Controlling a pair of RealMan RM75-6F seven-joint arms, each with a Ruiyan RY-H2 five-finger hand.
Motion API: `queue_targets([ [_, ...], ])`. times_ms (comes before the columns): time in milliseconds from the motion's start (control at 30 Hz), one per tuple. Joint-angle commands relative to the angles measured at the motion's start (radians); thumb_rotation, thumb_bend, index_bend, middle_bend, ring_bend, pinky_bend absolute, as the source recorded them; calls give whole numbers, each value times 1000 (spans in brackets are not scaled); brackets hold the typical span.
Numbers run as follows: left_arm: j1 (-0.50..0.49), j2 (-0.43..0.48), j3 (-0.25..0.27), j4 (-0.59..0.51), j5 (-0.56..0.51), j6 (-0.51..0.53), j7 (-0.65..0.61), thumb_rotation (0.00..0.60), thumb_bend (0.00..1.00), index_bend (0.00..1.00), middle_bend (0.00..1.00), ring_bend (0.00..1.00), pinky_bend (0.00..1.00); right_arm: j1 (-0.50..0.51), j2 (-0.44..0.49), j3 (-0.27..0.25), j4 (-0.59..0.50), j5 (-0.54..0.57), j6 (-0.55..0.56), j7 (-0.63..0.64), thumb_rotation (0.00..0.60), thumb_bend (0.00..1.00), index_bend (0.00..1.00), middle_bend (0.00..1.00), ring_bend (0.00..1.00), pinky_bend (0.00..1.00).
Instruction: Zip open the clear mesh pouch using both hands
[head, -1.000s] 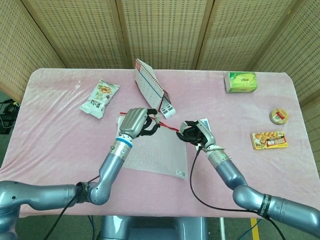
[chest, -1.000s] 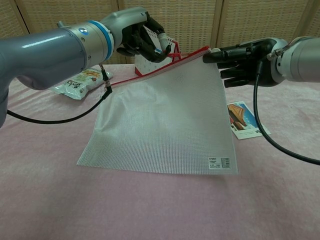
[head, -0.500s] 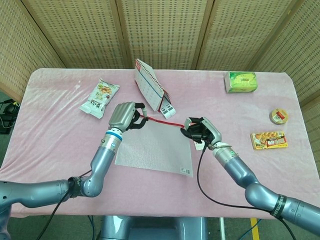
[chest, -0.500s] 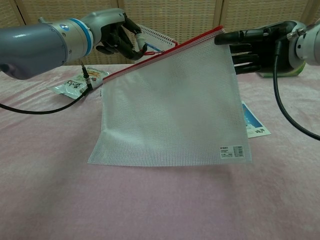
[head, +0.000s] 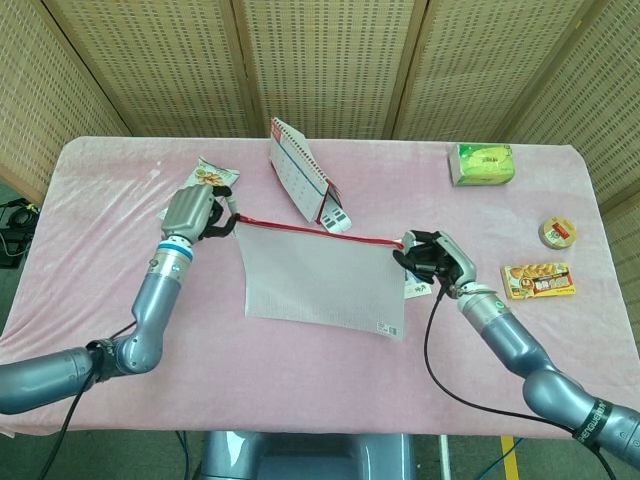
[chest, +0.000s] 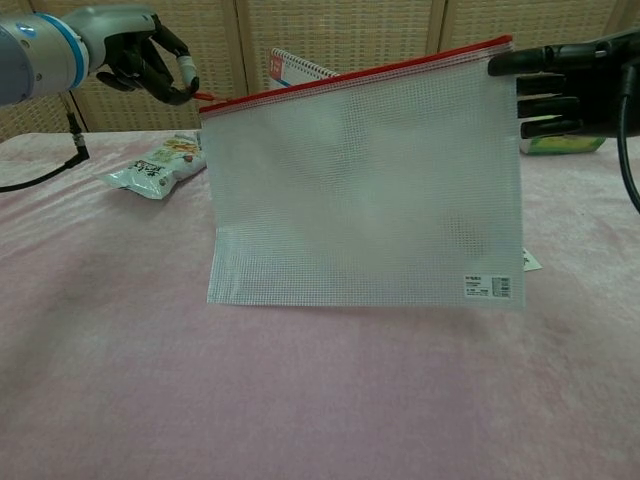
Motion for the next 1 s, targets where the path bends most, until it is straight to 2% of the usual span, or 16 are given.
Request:
queue_targets([
  [33, 24, 25, 10, 21, 22, -20, -37, 600, 886, 878, 974, 952, 1000, -15, 2, 6, 11, -20, -9, 15, 600, 785, 824, 1000, 994, 1000],
  [433, 115, 82, 56, 91, 116, -86, -192, 600, 882, 878, 974, 952, 1000, -9, 3, -10, 34, -42, -16, 32, 600, 782, 820, 1000, 994, 1000],
  [467, 118, 81, 59, 98, 128, -92, -206, 600, 852, 863, 974, 952, 1000, -4, 4, -15, 36, -41, -18, 28, 600, 743, 807, 1000, 994, 1000],
  [533, 124, 82, 63, 111, 154, -115, -238, 600, 536, 651, 966, 944, 1000, 7, 4, -32, 43, -54, -16, 6, 600, 452, 625, 1000, 994, 1000],
  [567, 126, 83, 63, 114, 163, -123, -252, 600, 276, 397, 951, 933, 1000, 12, 6, -41, 45, -62, -22, -5, 600, 226, 428, 995, 994, 1000],
  [600, 129, 85, 65, 119, 178, -139, -271, 600, 68, 164, 933, 921, 1000, 18, 12, -51, 49, -76, -33, -21, 600, 55, 235, 987, 991, 1000],
  [633, 131, 87, 66, 121, 190, -148, -284, 600, 5, 58, 922, 916, 1000, 21, 14, -55, 52, -83, -32, -29, 600, 4, 143, 980, 989, 1000],
  [667, 134, 89, 65, 126, 209, -153, -303, 600, 0, 0, 914, 912, 1000, 24, 13, -62, 58, -95, -18, -44, 600, 0, 74, 968, 985, 1000],
  [767, 146, 86, 60, 133, 258, -144, -353, 600, 0, 0, 903, 908, 1000, 35, 13, -80, 71, -121, 25, -93, 600, 0, 16, 955, 977, 1000],
  [933, 175, 92, 64, 137, 358, -88, -411, 600, 0, 0, 889, 895, 1000, 36, 35, -143, 58, -163, 118, -207, 600, 0, 14, 948, 973, 1000],
  [1000, 190, 101, 69, 125, 392, -52, -414, 600, 0, 0, 819, 827, 957, 24, 47, -160, 44, -191, 159, -242, 600, 0, 39, 934, 963, 1000],
])
